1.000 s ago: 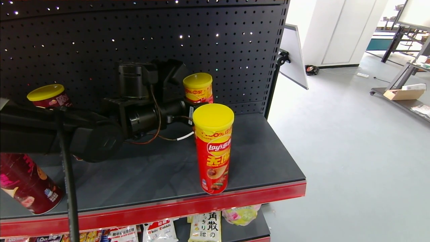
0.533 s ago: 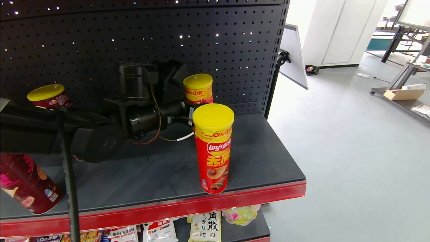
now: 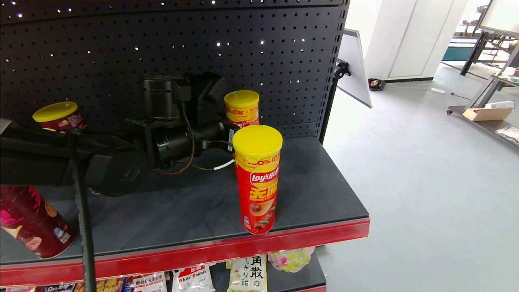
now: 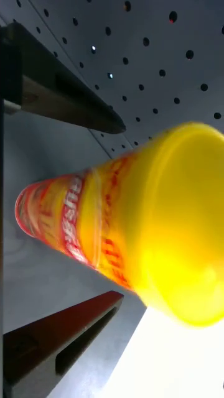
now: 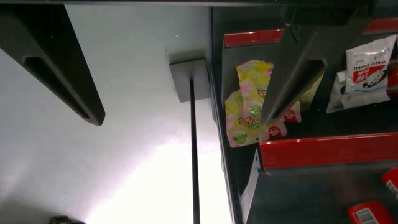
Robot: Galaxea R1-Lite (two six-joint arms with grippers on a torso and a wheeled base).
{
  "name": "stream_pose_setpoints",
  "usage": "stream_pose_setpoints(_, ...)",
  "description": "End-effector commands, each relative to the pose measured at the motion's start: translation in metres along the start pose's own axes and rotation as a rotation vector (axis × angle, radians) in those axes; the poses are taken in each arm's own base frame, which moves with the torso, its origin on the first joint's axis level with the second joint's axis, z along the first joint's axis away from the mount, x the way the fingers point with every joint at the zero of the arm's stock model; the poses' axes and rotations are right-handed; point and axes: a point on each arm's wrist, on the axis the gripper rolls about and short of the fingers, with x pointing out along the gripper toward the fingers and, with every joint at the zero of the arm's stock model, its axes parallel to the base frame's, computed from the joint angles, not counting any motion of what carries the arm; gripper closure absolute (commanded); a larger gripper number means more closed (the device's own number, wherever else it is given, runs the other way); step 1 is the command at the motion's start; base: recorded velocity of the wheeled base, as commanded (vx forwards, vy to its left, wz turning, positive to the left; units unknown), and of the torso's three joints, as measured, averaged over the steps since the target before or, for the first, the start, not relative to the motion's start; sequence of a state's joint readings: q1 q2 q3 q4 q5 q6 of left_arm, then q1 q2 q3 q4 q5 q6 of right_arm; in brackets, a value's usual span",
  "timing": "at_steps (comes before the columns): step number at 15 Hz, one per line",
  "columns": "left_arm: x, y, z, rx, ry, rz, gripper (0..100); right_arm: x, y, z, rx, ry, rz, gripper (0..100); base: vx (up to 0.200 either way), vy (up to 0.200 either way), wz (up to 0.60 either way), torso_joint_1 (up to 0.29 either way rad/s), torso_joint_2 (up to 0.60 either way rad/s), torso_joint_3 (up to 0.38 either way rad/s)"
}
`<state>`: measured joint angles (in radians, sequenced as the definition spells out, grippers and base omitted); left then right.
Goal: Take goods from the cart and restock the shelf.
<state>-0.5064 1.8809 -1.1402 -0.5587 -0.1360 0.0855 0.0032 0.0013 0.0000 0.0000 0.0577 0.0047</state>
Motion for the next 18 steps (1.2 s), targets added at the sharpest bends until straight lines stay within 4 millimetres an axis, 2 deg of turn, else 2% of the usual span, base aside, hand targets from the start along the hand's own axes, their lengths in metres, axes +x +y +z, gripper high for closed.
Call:
stream_pose_setpoints(1, -0.003, 0.000, 0.001, -0.001, -0.002, 0.001, 0, 0.000, 0.000, 0.000, 0.000, 0.000, 0.001, 0, 0.000, 0.000, 0.00, 0.000, 0.00, 0.000)
stream_pose_setpoints(6, -0.040, 0.002, -0.001, -0.007, 0.022, 0.027, 0, 0.000, 0.000, 0.000, 0.000, 0.000, 0.001, 0, 0.000, 0.000, 0.00, 0.000, 0.00, 0.000)
stream_pose_setpoints(9, -0.088, 0.007, -0.004, -0.013, 0.022, 0.070, 0, 0.000, 0.000, 0.000, 0.000, 0.000, 0.001, 0, 0.000, 0.000, 0.00, 0.000, 0.00, 0.000)
stream_pose_setpoints(11, -0.129, 0.005, -0.008, -0.018, 0.034, 0.098, 0, 0.000, 0.000, 0.000, 0.000, 0.000, 0.001, 0, 0.000, 0.000, 0.00, 0.000, 0.00, 0.000)
stream_pose_setpoints(13, -0.185, -0.002, -0.011, -0.031, 0.076, 0.143, 0, 0.000, 0.000, 0.000, 0.000, 0.000, 0.001, 0, 0.000, 0.000, 0.00, 0.000, 0.00, 0.000)
stream_pose_setpoints(15, -0.260, -0.016, -0.020, -0.062, 0.149, 0.192, 0, 0.000, 0.000, 0.000, 0.000, 0.000, 0.001, 0, 0.000, 0.000, 0.00, 0.000, 0.00, 0.000)
stream_pose_setpoints(16, -0.279, -0.021, -0.024, -0.073, 0.168, 0.201, 0, 0.000, 0.000, 0.000, 0.000, 0.000, 0.001, 0, 0.000, 0.000, 0.00, 0.000, 0.00, 0.000)
stream_pose_setpoints(17, -0.325, -0.038, -0.040, -0.088, 0.202, 0.203, 0, 0.000, 0.000, 0.000, 0.000, 0.000, 0.001, 0, 0.000, 0.000, 0.00, 0.000, 0.00, 0.000)
stream_pose_setpoints(18, -0.352, -0.050, -0.053, -0.102, 0.192, 0.201, 0, 0.000, 0.000, 0.000, 0.000, 0.000, 0.001, 0, 0.000, 0.000, 0.00, 0.000, 0.00, 0.000)
